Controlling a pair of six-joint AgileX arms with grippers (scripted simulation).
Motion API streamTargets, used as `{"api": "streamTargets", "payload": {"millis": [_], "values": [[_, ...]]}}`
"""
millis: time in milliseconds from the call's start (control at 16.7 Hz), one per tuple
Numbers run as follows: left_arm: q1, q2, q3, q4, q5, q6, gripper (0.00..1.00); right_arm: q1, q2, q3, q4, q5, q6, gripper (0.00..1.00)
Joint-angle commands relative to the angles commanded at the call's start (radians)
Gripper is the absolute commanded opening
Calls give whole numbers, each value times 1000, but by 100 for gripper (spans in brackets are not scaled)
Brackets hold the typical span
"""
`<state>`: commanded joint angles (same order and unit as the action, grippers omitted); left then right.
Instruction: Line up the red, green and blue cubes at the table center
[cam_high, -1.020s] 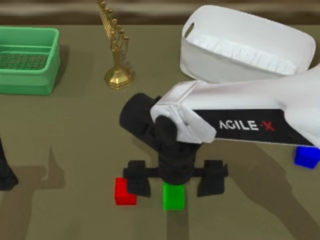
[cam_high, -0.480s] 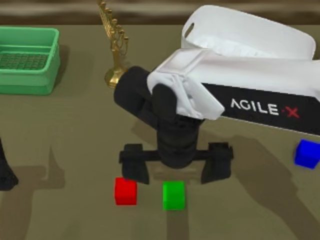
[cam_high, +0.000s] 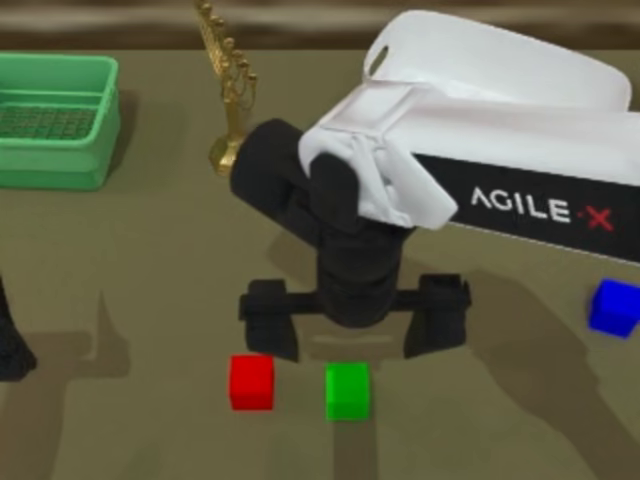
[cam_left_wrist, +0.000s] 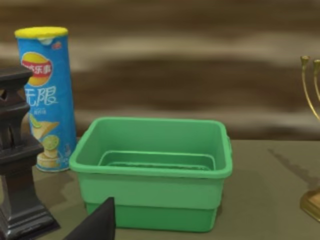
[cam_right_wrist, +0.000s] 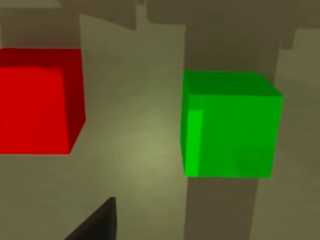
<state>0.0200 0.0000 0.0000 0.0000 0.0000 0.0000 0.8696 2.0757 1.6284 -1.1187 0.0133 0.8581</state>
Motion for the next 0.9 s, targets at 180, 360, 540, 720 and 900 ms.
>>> {"api": "streamTargets", "payload": {"millis": [180,360,540,720,900], "values": [[0,0,0,0,0,0,100,-44,4,-6,1,0,-124,100],[0,0,0,0,0,0,100,-121,1,-25,7,-1,-331,100],[0,0,0,0,0,0,100,-224,-12,-66,18,-3,-611,100],[0,0,0,0,0,0,100,-342,-32,-122,31,-5,-950,100],[0,0,0,0,0,0,100,-462,-56,-182,46,-7,-1302,100]]}}
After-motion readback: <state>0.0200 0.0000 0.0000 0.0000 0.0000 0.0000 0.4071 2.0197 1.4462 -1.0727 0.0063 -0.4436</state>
